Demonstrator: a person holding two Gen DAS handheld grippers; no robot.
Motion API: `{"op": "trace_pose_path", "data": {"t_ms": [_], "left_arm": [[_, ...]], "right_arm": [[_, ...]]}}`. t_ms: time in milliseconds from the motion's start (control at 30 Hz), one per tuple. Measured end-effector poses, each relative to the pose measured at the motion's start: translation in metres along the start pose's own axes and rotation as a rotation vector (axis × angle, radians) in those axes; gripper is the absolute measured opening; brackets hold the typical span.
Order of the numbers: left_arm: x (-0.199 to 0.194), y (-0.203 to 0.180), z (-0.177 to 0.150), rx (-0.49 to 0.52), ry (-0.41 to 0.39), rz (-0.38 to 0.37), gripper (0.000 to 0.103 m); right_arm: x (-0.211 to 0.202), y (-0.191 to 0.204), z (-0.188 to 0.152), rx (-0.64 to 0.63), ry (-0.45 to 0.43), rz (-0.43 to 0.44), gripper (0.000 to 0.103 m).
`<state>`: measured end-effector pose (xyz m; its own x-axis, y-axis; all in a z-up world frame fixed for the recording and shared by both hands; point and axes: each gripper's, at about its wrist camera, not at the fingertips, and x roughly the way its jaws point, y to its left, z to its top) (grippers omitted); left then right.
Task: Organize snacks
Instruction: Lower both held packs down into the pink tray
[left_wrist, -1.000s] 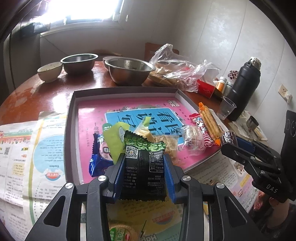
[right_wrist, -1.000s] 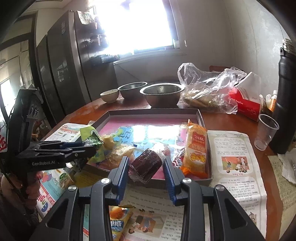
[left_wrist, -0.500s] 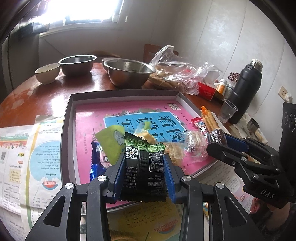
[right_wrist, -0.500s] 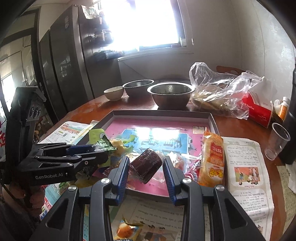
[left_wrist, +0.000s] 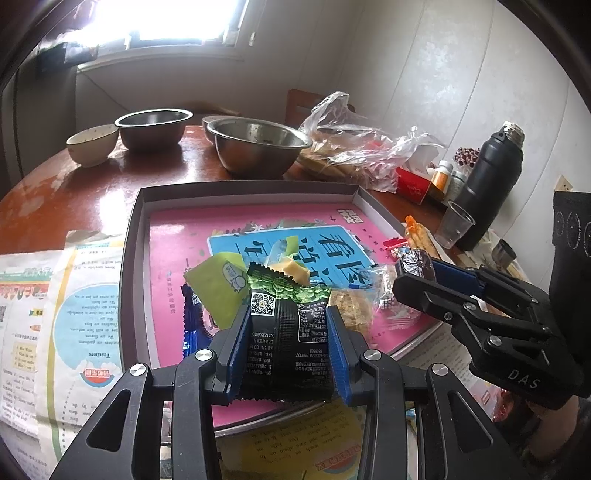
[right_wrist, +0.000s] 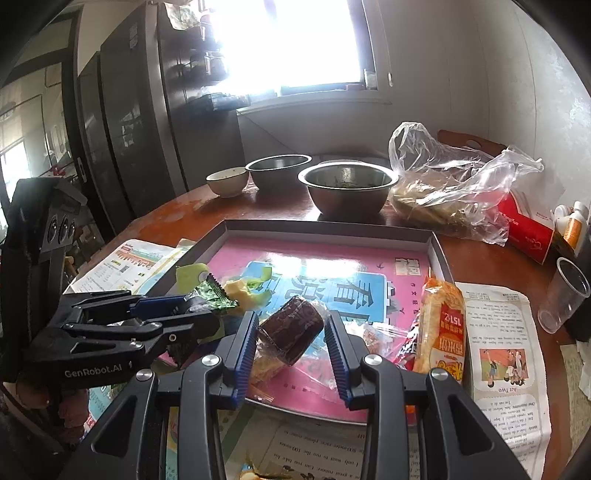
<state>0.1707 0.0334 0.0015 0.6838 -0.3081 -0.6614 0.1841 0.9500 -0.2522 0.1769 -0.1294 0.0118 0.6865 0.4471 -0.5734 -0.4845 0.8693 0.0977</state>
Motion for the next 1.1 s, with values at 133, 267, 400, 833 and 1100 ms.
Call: {"op": "trace_pose_path", "data": {"t_ms": [133, 267, 400, 833, 1100], "left_arm": [[0.001, 0.0, 0.0, 0.0, -0.002, -0.004, 0.041], [0.001, -0.001, -0.001, 0.009, -0.004, -0.001, 0.041], [0.002, -0.001, -0.002, 0.017, -0.005, -0.001, 0.041], [0.005, -0.007, -0.005, 0.048, -0.004, 0.021, 0.042], [0.003, -0.007, -0.008, 0.053, -0.002, 0.017, 0.042]], "right_arm": [[0.004, 0.001, -0.003, -0.005, 0.017, 0.002, 0.037], [0.01, 0.002, -0.007, -0.005, 0.034, 0.003, 0.037], [0.011, 0.002, -0.014, -0.012, 0.051, -0.007, 0.037], [0.018, 0.003, -0.025, -0.041, 0.072, -0.051, 0.037], [0.022, 0.001, -0.023, -0.048, 0.087, -0.073, 0.037]]}}
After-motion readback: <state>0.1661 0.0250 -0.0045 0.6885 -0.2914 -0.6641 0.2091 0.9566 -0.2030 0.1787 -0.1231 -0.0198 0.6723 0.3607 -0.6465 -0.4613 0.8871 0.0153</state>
